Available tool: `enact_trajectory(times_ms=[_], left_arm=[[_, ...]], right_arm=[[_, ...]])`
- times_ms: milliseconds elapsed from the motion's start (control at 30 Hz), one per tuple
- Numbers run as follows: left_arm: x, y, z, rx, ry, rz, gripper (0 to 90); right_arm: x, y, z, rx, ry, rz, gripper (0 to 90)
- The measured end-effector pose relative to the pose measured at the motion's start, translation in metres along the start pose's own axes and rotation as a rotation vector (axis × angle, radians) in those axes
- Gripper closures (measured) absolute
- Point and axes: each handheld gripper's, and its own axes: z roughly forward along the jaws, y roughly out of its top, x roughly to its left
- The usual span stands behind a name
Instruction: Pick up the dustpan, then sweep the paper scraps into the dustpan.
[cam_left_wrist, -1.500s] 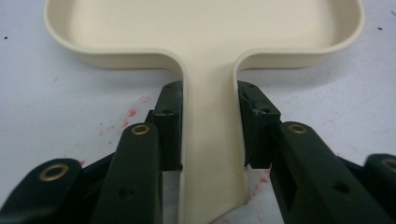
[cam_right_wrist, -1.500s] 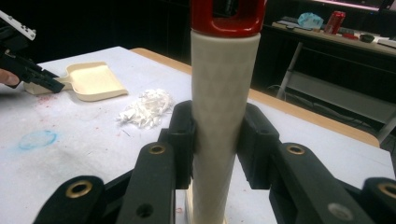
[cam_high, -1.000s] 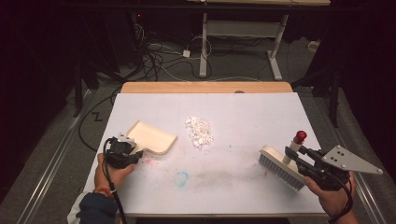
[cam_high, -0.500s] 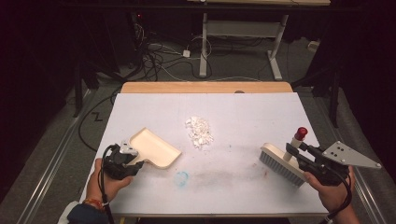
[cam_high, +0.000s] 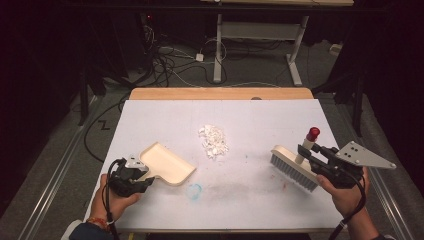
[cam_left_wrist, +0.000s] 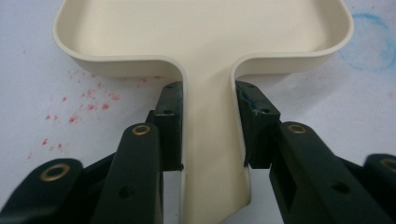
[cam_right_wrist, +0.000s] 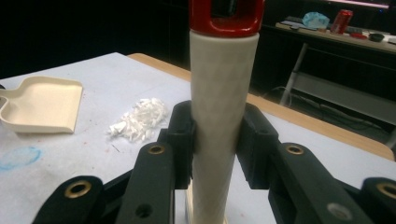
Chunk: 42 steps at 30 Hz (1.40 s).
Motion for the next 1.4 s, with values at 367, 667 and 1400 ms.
enact_trajectory(times_ms=[367,667,1400], left_arm=[[-0.001,0.004,0.002,0.019,-0.021,0.052,63.5],[-0.003,0.008,0.005,0.022,-0.020,0.075,63.5],[-0.019,0.034,0.034,0.056,-0.064,0.144,63.5]], right_arm=[[-0.010,0.029,0.067,-0.038,-0.017,0.016,70.1],[-0.008,0.049,0.142,-0.001,-0.027,-0.003,70.2],[0.057,0.046,0.253,-0.077,0.068,0.049,70.1]])
